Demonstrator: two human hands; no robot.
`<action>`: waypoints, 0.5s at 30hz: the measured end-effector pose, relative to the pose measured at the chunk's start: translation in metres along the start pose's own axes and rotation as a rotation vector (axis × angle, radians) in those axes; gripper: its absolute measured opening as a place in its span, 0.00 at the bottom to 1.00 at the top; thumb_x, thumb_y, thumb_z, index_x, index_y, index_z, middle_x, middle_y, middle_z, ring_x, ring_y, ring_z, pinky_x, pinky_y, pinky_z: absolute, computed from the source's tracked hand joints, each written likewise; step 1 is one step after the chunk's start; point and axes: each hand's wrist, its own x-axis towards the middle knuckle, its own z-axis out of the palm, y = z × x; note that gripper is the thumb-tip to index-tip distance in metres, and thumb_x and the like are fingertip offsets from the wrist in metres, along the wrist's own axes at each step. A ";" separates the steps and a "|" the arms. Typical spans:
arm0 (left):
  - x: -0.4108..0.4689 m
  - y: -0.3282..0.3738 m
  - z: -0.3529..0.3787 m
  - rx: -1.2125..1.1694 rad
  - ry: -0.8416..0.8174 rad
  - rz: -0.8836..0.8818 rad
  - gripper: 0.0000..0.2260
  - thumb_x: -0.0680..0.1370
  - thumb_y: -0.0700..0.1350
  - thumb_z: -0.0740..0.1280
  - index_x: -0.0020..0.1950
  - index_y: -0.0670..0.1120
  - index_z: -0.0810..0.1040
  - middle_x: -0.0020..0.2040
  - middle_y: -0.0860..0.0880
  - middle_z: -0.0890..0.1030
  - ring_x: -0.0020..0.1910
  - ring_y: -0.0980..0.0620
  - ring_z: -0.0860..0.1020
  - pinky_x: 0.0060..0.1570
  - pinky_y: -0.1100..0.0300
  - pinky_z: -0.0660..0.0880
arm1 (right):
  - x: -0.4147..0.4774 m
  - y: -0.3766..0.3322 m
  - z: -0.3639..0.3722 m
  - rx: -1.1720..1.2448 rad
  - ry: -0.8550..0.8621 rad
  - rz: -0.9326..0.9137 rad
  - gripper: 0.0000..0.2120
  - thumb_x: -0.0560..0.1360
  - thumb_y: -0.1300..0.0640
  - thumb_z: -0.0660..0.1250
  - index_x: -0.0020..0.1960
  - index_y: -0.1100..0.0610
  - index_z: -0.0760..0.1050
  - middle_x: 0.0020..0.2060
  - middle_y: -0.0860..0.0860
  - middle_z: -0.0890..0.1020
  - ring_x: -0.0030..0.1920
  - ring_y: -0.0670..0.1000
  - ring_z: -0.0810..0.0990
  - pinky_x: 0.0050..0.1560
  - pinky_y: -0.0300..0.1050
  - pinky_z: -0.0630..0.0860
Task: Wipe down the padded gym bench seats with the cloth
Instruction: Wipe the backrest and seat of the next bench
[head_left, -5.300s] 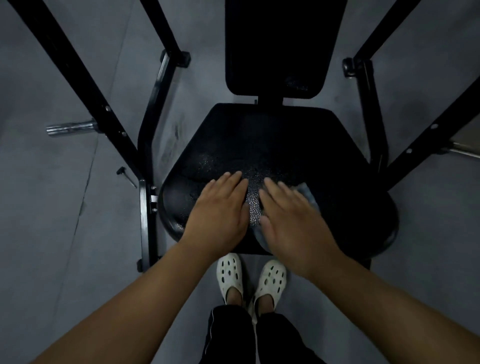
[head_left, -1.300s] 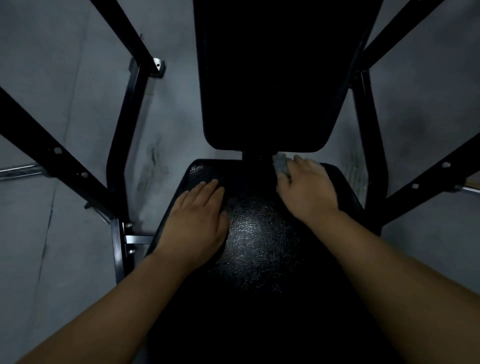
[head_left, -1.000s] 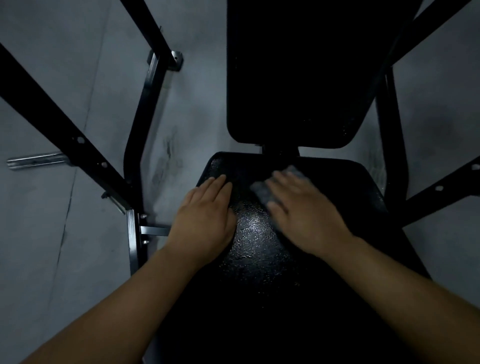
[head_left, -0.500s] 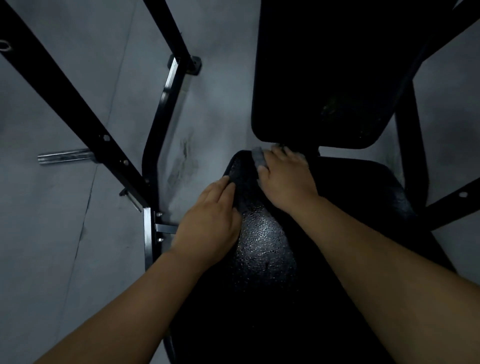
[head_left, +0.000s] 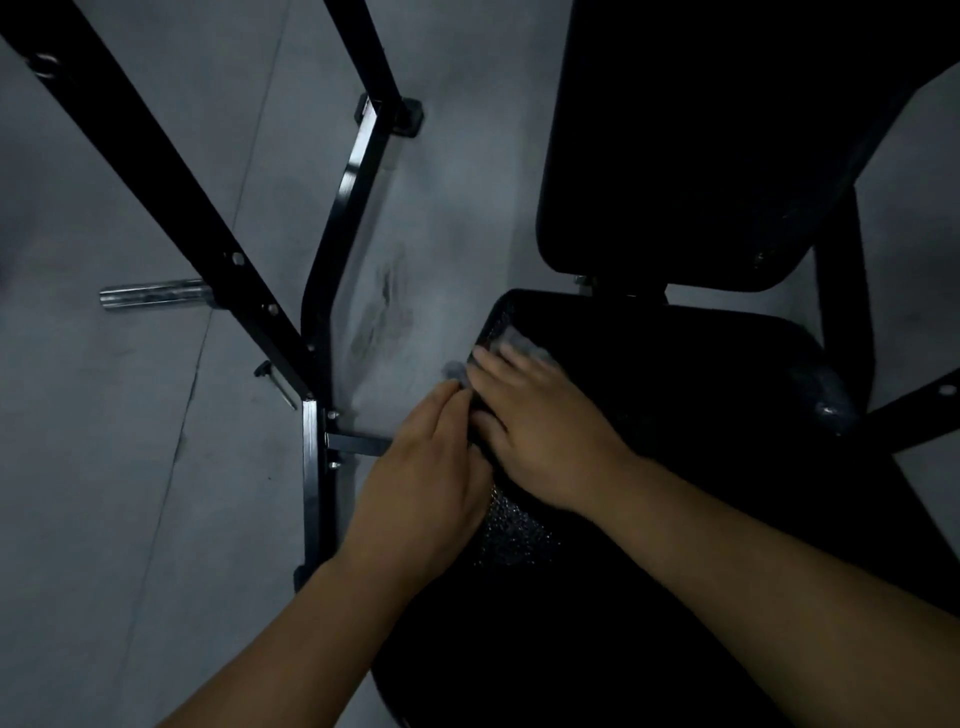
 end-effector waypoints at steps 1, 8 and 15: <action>-0.006 0.001 -0.001 0.001 -0.011 0.007 0.26 0.80 0.50 0.52 0.76 0.44 0.65 0.78 0.49 0.64 0.74 0.57 0.64 0.68 0.77 0.52 | -0.027 0.004 -0.004 0.035 -0.025 -0.026 0.30 0.80 0.43 0.45 0.78 0.54 0.64 0.77 0.52 0.65 0.78 0.55 0.60 0.78 0.51 0.51; -0.014 0.005 0.003 0.066 -0.021 0.036 0.26 0.80 0.50 0.54 0.76 0.40 0.66 0.78 0.45 0.64 0.76 0.51 0.63 0.71 0.71 0.50 | -0.026 0.022 -0.008 -0.082 0.079 0.249 0.27 0.81 0.46 0.46 0.78 0.51 0.63 0.76 0.57 0.66 0.77 0.59 0.61 0.78 0.55 0.53; -0.024 0.007 0.010 0.163 -0.067 0.079 0.29 0.80 0.53 0.51 0.76 0.39 0.67 0.77 0.42 0.65 0.77 0.44 0.62 0.77 0.53 0.56 | -0.107 0.038 -0.008 -0.042 0.085 0.246 0.32 0.79 0.41 0.46 0.76 0.56 0.67 0.76 0.56 0.67 0.77 0.56 0.62 0.79 0.47 0.52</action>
